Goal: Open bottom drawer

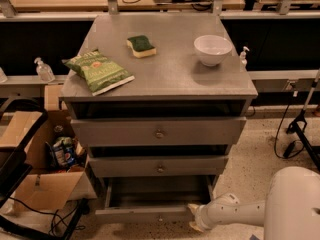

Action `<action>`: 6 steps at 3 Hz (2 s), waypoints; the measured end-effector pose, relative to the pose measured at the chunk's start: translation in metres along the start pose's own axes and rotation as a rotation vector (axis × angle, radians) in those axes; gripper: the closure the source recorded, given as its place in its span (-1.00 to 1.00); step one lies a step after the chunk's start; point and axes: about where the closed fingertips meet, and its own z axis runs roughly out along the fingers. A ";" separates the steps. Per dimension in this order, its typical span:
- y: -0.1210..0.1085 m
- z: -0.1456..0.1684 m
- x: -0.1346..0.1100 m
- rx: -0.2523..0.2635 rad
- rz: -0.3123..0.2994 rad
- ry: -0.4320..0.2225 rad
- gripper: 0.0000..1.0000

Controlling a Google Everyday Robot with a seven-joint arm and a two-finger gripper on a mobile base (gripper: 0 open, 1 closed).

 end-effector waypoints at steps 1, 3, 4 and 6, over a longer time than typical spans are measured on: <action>0.000 0.000 0.000 0.000 0.000 0.000 1.00; 0.000 0.000 0.000 0.000 0.000 0.000 1.00; 0.000 0.000 0.000 0.000 0.000 0.000 1.00; 0.000 -0.001 0.000 0.000 0.000 0.000 1.00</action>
Offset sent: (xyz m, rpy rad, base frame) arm -0.0995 0.0267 -0.0200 -0.1039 0.2721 0.0236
